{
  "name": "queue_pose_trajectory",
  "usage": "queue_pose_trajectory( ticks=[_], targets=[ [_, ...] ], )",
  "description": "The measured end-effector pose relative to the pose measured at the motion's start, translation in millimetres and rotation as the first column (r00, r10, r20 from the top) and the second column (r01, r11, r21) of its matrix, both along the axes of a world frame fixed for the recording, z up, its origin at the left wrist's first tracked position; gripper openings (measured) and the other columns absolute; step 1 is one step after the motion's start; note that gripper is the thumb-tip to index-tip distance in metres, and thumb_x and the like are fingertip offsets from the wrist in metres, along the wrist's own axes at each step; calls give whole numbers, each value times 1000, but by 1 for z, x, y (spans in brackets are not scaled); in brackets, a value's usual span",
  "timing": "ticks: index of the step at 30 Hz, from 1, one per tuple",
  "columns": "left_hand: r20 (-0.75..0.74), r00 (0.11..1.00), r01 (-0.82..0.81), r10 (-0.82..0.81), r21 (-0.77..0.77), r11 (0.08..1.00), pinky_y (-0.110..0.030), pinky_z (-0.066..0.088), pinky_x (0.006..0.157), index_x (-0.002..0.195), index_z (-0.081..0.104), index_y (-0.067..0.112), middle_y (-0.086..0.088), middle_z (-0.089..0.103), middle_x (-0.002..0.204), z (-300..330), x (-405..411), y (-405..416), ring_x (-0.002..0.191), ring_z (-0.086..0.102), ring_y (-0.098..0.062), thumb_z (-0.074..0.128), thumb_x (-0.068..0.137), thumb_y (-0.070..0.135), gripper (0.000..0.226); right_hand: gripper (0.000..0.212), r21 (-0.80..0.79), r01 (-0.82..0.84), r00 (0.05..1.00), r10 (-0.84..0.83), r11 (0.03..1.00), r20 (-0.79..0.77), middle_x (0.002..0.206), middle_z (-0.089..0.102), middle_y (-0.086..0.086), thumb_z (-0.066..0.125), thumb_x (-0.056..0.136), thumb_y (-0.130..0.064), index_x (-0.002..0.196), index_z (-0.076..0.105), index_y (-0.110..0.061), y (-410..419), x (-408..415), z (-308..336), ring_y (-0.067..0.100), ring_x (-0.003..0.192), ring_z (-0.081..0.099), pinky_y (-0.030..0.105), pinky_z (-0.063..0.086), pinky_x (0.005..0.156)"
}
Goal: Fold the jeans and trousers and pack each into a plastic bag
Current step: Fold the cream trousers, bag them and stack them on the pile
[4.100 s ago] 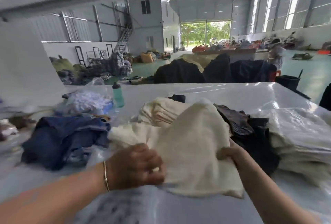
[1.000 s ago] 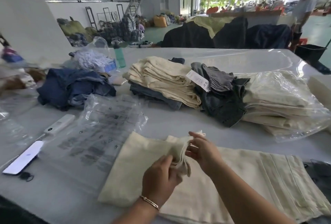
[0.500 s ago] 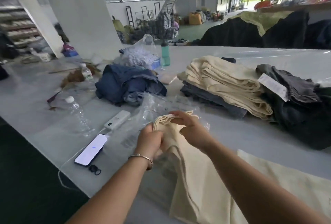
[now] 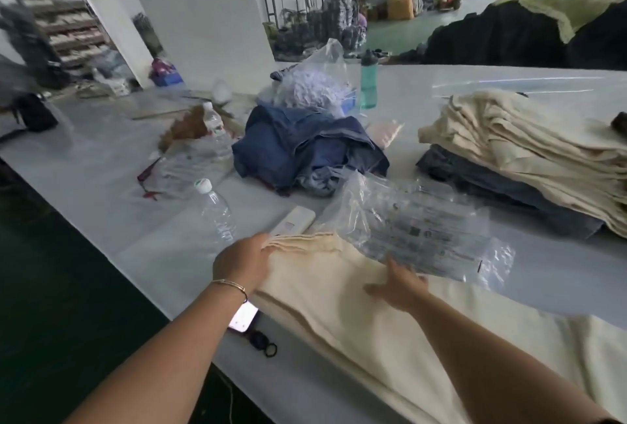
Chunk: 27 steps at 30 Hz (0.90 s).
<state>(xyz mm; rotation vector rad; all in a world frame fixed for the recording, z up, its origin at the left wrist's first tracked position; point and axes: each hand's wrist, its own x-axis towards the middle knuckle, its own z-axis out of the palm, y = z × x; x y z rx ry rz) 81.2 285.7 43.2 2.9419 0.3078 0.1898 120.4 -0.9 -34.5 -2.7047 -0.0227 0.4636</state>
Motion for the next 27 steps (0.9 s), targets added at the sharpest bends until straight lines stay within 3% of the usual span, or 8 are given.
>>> queue_pose_trajectory(
  ticks=[3,5,7,9,13,17,21,27],
  targets=[
    [-90,994,-69,59,-115,991,-35,45,78,104,57,15,-15,64,111,-8,5,1,103,59,-34,46,96,31,21,67,-90,-24,982,40,996,186,142,45,0,61,83,-53,138,37,-24,14,-1,3,21,131,39,37,33,101],
    [-102,995,-27,9,-176,984,-35,44,77,108,55,17,-13,64,110,-14,1,-7,103,59,-34,47,96,33,22,53,122,13,974,-40,992,225,121,59,2,62,85,-51,125,51,-19,31,-3,13,21,112,55,35,42,91],
    [-25,996,84,-88,-134,987,-33,42,70,104,55,20,-11,67,103,-14,-9,-21,98,60,-33,48,94,44,27,58,607,244,969,-175,757,-172,92,69,9,60,84,-57,111,58,-6,52,-7,30,22,79,66,37,52,71],
    [76,978,201,-193,-121,972,-32,40,64,95,57,22,-9,68,90,-13,-19,-38,90,62,-34,49,92,51,30,72,734,494,831,-6,466,-556,85,71,18,56,83,-65,110,56,1,68,-12,42,28,72,71,35,55,63],
    [17,951,309,-310,-127,942,-32,44,62,91,58,23,-8,67,79,-16,-38,-64,79,62,-30,43,92,57,37,33,786,585,809,-74,200,-584,75,67,12,64,89,-35,100,59,-5,78,-16,47,25,65,67,34,57,63],
    [-72,978,144,-196,-446,883,-31,45,64,69,54,19,4,56,60,-18,-43,-72,61,52,-13,48,81,68,51,21,815,264,964,-169,516,-205,77,64,5,59,88,-29,93,61,-10,78,-17,47,18,65,62,24,52,55],
    [22,999,-1,34,-824,566,-30,52,78,93,66,28,13,67,87,-7,-17,-76,82,62,-5,62,81,58,33,18,802,19,1000,-16,597,-12,59,63,4,52,90,-21,79,61,-11,87,-34,55,21,52,59,27,45,47],
    [204,979,135,20,-716,685,-24,24,50,58,39,11,5,28,54,0,-6,-69,54,25,-10,69,85,27,42,10,834,-47,997,-31,549,77,71,58,3,49,91,-10,83,55,-7,89,-49,61,15,63,53,33,47,57]
  ],
)
